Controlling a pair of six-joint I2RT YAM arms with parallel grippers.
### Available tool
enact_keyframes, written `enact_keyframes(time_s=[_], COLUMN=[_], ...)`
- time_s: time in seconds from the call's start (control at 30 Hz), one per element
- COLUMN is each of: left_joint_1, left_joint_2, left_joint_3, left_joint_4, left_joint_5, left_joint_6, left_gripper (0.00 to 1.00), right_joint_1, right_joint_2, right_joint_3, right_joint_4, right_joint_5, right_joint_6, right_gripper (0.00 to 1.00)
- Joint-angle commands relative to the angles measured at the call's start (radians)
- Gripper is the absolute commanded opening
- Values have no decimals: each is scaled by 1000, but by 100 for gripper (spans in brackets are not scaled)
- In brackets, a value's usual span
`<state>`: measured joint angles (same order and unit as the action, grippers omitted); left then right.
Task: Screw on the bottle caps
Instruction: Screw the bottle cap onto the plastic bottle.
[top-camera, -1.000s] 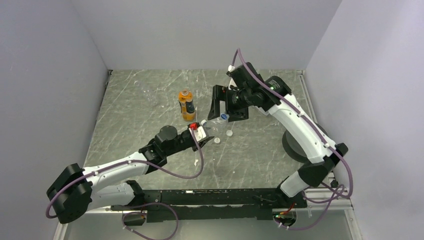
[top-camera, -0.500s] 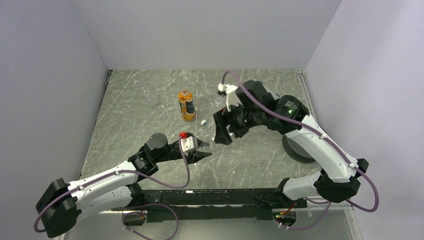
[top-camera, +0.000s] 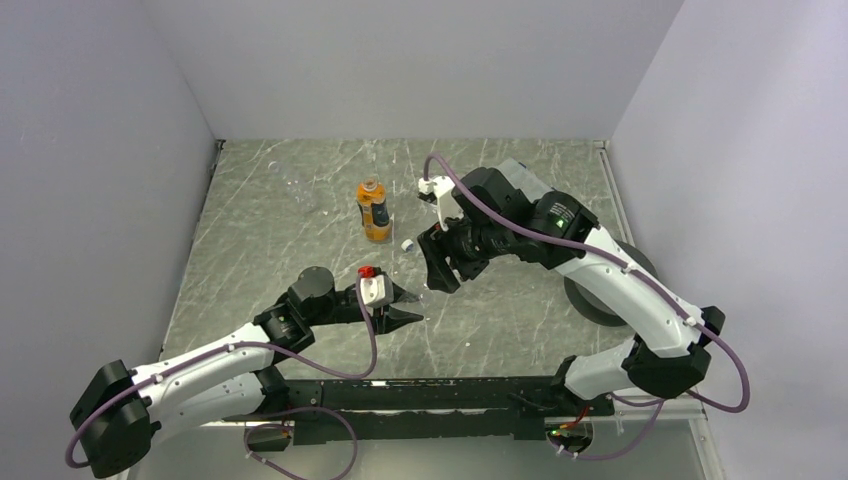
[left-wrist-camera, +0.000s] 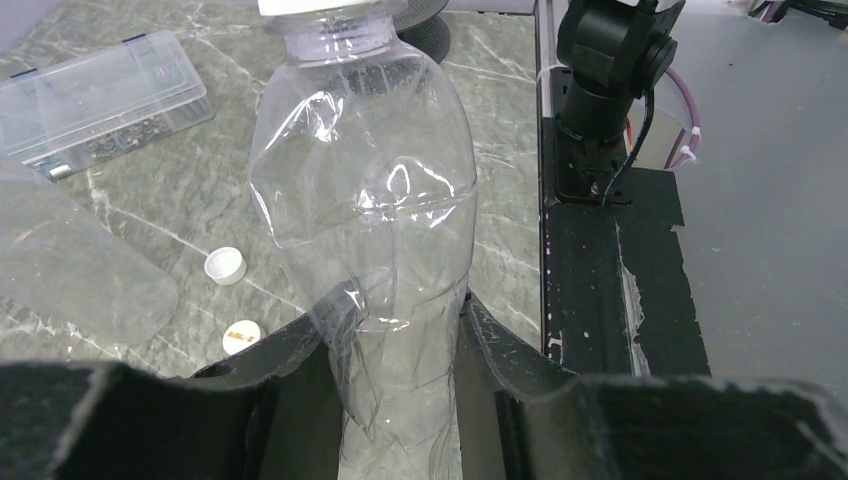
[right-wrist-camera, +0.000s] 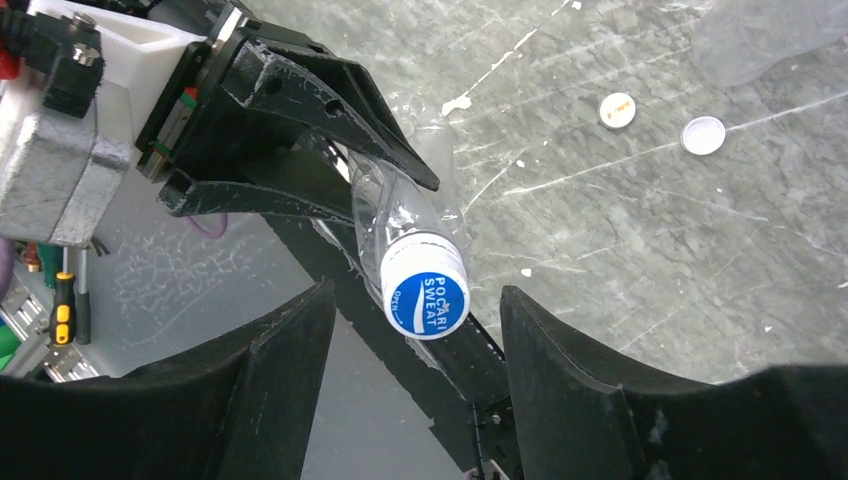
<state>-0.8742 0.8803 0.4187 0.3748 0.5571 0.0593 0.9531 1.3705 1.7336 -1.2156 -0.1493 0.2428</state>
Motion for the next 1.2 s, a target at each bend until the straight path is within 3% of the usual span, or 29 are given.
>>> enact_keyframes(time_s=[0.0,0.2,0.47,0.57,0.7,0.9,1.17], left_joint_1=[-4,-4,-4,-4,-4,-3,-6], left_joint_2=[-25,-24,-24,-7,28,174,329], left_joint_3=[-1,-2,3,25,62,196,305], left_joint_4=[17,16,33,24,66,163,322], left_joint_5=[21,15,-39,-98,-284,-481,-596], left_joint_6=[-15,-15,-3,22,75,239,258], left_gripper=[0,0,0,0,0,0,0], right_joint_1=[7,7,8,7,-1,-77,-145], right_joint_2=[6,19,34,59,133,243,270], right_joint_3=[41,54,32,59,134,236,243], right_joint_4=[-14,-14,-19,-34,-83,-162,-72], right_joint_5=[25,13,9,34,69,100,86], right_joint_6=[-19,-12,30,81,185,338,489], right_gripper=[62,53,32,26,17,14,15])
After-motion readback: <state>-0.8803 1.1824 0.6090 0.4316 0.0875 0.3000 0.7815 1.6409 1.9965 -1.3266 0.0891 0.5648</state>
